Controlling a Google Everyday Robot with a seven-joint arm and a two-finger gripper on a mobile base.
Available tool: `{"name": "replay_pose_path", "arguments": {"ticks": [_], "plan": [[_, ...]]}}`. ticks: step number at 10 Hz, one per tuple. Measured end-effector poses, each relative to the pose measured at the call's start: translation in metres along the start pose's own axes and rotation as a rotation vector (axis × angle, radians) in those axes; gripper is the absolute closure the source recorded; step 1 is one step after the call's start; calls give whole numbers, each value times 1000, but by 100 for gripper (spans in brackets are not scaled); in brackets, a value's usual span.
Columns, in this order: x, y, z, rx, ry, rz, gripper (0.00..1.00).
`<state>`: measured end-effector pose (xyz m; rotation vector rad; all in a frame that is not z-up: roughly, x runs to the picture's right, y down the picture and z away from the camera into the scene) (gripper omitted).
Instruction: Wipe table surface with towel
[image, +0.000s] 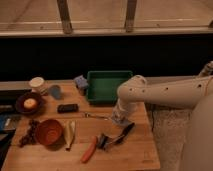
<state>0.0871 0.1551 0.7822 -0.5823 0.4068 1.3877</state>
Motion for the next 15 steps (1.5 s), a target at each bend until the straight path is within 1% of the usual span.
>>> {"name": "replay_pose_path", "arguments": {"ticks": [1,2,3,5,6,7,8,9,11,12,13,14,15], "plan": [[-6,4,14,-5,42,10,100],[-8,4,24,-7,70,20,100],[-11,2,45,-7,119,40,100],[-21,3,73,3,194,66,100],[-23,-1,80,8,206,77,100],[-24,-3,82,14,207,92,100],[-25,-4,78,25,198,103,100],[-27,-3,70,37,185,109,100],[-32,-7,46,61,160,121,100],[-34,-7,43,67,155,122,100],[-39,-7,43,73,147,119,100],[-44,-6,47,75,148,118,100],[-49,-6,57,74,157,108,100]]}}
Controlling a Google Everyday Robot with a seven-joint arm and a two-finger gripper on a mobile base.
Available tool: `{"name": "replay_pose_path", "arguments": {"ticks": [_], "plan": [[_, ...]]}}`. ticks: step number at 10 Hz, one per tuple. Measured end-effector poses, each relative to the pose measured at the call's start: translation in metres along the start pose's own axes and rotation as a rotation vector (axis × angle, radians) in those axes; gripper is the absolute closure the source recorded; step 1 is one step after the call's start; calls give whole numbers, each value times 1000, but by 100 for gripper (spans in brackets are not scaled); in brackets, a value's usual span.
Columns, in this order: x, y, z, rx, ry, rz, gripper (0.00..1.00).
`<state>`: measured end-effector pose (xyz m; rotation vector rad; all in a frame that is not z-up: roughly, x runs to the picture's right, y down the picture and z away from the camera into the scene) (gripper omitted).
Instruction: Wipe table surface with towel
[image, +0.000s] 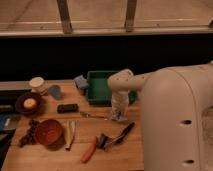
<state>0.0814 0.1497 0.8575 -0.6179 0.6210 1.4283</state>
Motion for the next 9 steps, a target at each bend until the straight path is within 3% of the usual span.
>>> {"name": "replay_pose_path", "arguments": {"ticks": [2,5,7,9], "plan": [[-9,3,14,-16,14,-13,100],[-3,20,7,-36,-6,-58,100],[26,31,-4,-30,-17,-66,100],[50,20,-1,-23,0,-35,100]]}}
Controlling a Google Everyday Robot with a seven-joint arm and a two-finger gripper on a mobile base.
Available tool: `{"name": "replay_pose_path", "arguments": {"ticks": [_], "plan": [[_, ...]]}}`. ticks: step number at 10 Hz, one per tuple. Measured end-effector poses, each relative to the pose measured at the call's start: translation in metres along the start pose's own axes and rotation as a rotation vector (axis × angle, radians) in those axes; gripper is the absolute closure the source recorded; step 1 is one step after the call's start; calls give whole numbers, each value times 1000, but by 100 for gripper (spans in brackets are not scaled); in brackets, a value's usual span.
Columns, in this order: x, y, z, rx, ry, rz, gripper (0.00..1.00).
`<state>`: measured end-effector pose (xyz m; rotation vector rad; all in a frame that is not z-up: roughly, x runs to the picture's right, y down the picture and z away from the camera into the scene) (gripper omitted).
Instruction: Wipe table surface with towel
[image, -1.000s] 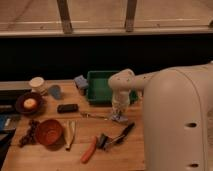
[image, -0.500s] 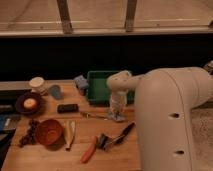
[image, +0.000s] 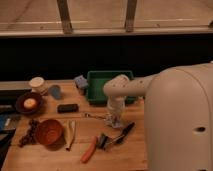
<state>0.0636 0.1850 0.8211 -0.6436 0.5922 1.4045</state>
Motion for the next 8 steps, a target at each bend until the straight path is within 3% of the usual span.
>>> {"name": "replay_pose_path", "arguments": {"ticks": [2,3,6,8], "plan": [[13,-30,7,-2,12,62,100],[9,-41,8,-2,8,85,100],[-24,-76,2,26,-10,121,100],[-48,-81,1,40,-23,108,100]]}}
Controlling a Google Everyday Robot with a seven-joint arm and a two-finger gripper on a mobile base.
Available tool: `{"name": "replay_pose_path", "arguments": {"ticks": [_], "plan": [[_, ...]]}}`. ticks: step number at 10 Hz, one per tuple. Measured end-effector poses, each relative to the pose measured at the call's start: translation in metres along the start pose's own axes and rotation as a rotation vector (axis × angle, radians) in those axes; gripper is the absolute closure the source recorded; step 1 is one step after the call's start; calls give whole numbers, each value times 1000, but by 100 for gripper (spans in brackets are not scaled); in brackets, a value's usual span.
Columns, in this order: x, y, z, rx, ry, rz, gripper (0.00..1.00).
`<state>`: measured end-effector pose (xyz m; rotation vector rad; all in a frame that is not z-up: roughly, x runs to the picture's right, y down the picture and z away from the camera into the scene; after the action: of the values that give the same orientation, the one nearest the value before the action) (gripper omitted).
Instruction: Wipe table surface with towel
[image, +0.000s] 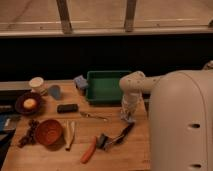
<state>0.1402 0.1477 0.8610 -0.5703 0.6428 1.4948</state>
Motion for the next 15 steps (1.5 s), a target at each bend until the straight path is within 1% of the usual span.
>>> {"name": "replay_pose_path", "arguments": {"ticks": [1,3,4,5,6,7,8,9,10,11,12,13,14,15], "plan": [[-7,8,0,-2,-4,-15,100],[-13,26,1,-6,-10,-41,100],[-13,28,1,-10,-14,-56,100],[-6,32,-1,-15,-19,-81,100],[2,44,-5,-19,-34,-103,100],[15,60,-11,-21,-50,-118,100],[34,68,-17,-16,-66,-121,100],[58,71,-25,0,-78,-104,100],[72,71,-29,10,-86,-96,100],[86,63,-32,16,-91,-78,100],[97,51,-33,29,-94,-58,100],[101,41,-35,40,-99,-44,100],[98,39,-36,39,-102,-37,100],[90,34,-35,43,-100,-28,100]]}}
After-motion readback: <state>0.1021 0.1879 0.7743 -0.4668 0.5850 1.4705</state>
